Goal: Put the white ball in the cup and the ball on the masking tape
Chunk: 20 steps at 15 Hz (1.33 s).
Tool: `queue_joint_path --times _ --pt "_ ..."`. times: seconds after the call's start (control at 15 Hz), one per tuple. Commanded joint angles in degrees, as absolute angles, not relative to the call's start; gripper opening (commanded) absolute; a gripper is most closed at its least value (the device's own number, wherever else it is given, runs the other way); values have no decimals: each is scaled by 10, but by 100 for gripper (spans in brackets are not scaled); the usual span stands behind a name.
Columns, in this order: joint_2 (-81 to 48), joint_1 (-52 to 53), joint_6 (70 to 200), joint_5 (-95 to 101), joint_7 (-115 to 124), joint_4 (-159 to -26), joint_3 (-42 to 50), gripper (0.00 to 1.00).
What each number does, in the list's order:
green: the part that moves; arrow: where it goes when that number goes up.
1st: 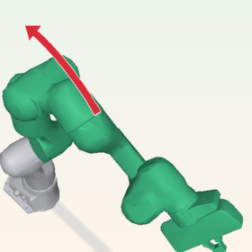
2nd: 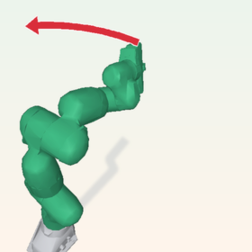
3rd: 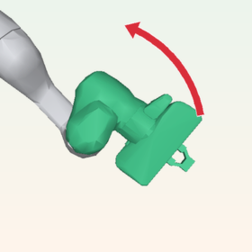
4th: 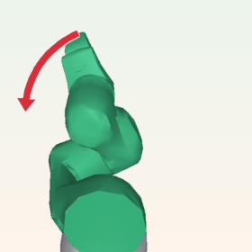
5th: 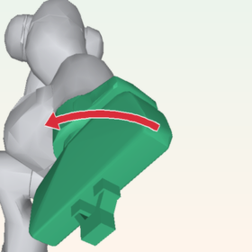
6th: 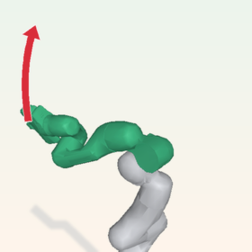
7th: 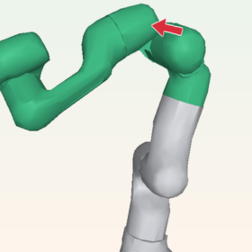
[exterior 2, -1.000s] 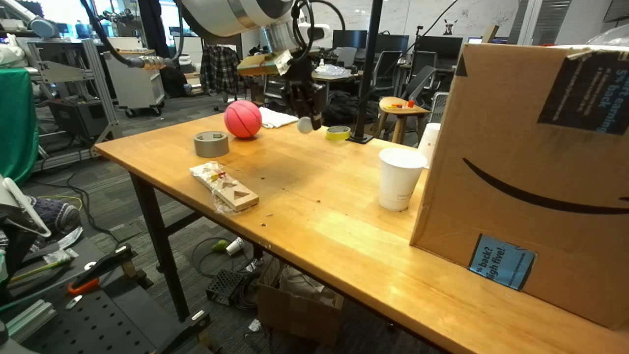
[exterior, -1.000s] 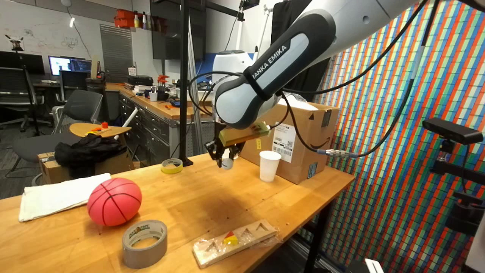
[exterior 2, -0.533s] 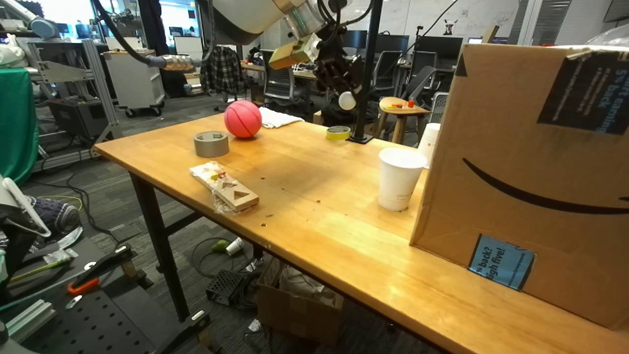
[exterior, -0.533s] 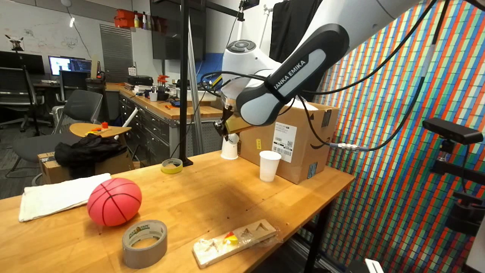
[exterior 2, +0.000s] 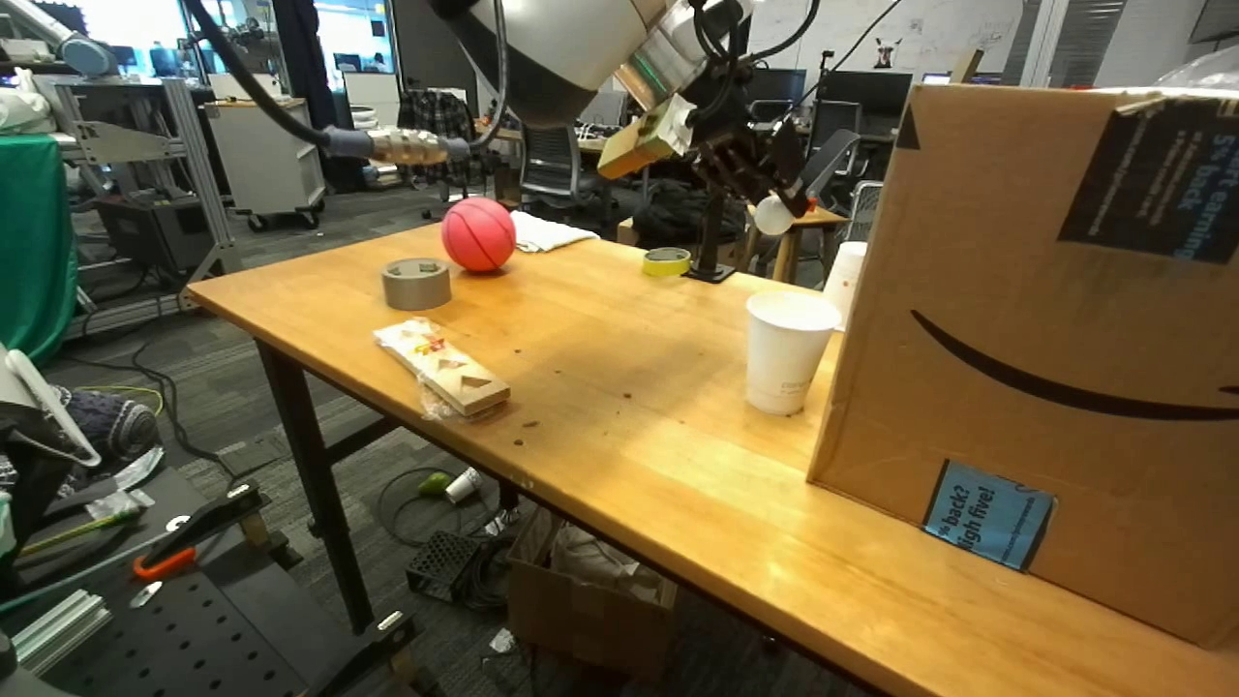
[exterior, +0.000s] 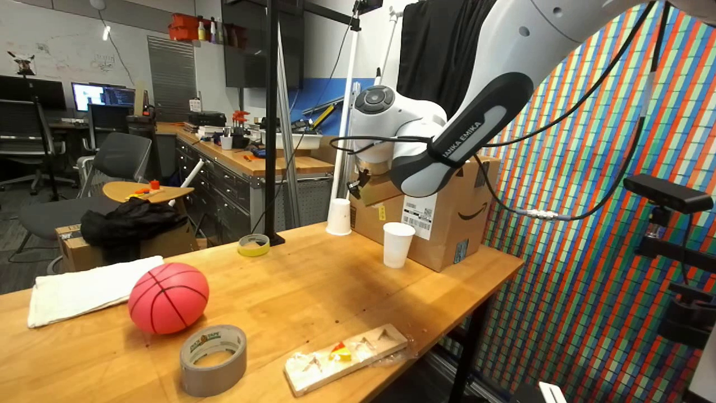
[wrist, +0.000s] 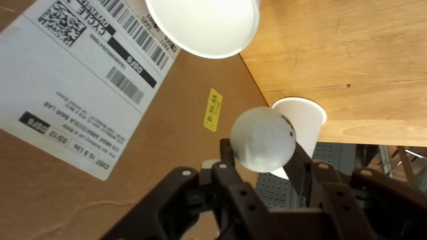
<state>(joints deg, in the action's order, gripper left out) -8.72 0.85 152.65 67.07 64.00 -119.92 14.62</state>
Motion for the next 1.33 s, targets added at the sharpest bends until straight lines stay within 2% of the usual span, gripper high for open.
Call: queue_joint_path --times 0.0,1.27 --pt "-98 6 1528 740 711 -1180 165 20" --pt "-76 4 1504 805 789 -1218 179 20"
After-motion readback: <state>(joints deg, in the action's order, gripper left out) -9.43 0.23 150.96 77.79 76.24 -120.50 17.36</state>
